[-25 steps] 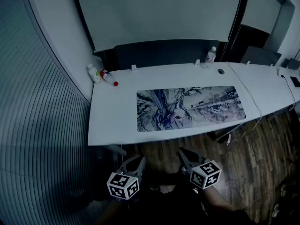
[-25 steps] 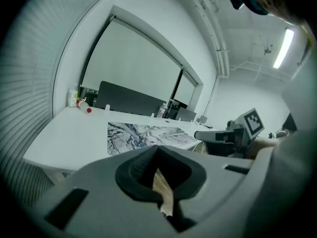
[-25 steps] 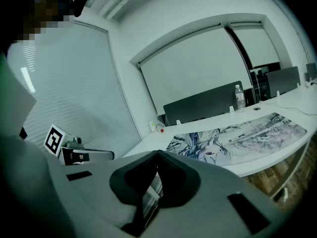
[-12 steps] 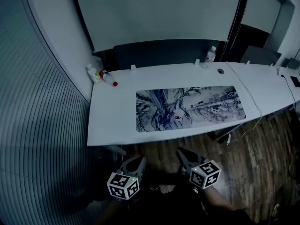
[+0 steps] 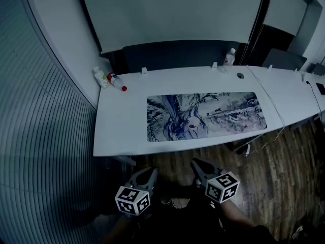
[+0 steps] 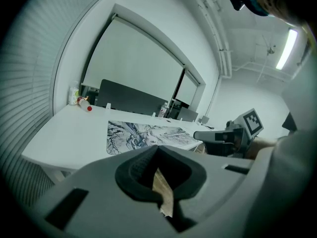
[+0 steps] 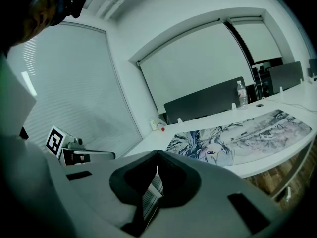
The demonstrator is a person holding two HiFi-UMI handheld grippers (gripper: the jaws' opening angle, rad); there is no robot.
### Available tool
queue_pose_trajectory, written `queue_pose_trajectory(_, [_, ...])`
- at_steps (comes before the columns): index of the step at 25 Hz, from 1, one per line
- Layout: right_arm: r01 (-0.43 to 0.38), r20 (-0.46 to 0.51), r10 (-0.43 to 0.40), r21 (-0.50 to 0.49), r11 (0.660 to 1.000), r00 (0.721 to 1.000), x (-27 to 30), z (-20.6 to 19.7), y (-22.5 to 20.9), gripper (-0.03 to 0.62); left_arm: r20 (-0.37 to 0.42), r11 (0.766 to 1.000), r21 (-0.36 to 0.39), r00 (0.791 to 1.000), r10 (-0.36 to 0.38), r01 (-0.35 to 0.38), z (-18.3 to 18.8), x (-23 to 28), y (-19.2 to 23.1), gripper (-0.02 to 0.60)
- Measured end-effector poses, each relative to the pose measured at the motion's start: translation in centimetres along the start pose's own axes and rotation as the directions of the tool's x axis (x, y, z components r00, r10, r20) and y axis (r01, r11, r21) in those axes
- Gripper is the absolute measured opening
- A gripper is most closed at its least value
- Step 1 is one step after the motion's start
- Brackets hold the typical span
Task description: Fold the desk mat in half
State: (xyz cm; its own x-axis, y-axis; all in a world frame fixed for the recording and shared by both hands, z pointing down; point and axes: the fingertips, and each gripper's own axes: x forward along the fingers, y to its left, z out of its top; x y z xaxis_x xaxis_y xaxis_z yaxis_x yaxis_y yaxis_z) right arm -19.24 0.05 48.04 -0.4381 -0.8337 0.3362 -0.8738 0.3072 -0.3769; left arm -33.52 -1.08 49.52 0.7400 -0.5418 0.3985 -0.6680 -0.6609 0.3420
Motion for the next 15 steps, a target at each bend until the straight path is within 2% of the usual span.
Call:
queue_pose_trajectory(8, [-0.019,-0.014,0.02,0.014,1.0,1.0,0.3,0.4,-1.6,0.023,-0.007,0.999,-0.024,0.999,0.037,-0.037,-0.1,1.4,0.1,0.006])
queue_pose_trajectory(15, [-0.054,-0.057,0.053,-0.015,0.998,0.997,1.2,1.2,-3.6,0.023,0.007,0.994,-0.047,0.996,0.094,-0.094,0.6,2.8,0.4,0.006])
